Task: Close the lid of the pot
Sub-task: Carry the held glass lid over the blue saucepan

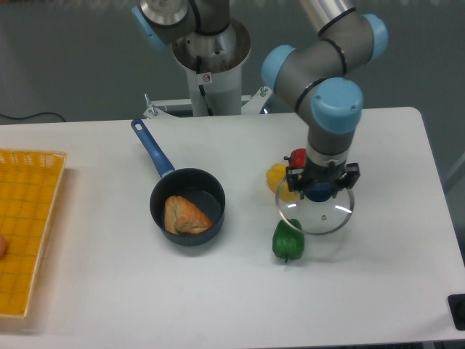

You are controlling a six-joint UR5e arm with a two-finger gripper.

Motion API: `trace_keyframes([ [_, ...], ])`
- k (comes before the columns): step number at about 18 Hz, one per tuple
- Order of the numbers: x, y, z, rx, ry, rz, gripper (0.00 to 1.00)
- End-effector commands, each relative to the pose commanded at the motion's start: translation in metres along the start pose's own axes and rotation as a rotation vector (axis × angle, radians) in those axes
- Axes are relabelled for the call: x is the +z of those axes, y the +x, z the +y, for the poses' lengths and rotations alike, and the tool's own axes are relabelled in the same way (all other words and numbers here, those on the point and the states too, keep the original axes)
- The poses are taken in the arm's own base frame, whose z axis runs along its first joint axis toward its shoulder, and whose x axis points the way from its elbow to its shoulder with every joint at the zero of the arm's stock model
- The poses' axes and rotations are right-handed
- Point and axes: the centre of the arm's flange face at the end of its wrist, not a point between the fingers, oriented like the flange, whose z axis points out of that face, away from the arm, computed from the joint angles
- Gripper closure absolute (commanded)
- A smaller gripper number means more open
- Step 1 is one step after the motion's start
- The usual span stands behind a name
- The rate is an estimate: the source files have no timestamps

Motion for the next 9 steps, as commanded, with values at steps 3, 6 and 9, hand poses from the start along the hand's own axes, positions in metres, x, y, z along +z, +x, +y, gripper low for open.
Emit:
trace_keyframes([
  [3, -0.002, 0.020, -0.006, 0.034, 0.008, 0.005, 0.48],
  [6, -0.003, 0.042, -0.010, 0.069, 0.011, 0.007, 0.48],
  [9, -0.002, 0.062, -0.014, 0.103, 0.010, 0.011, 0.48],
])
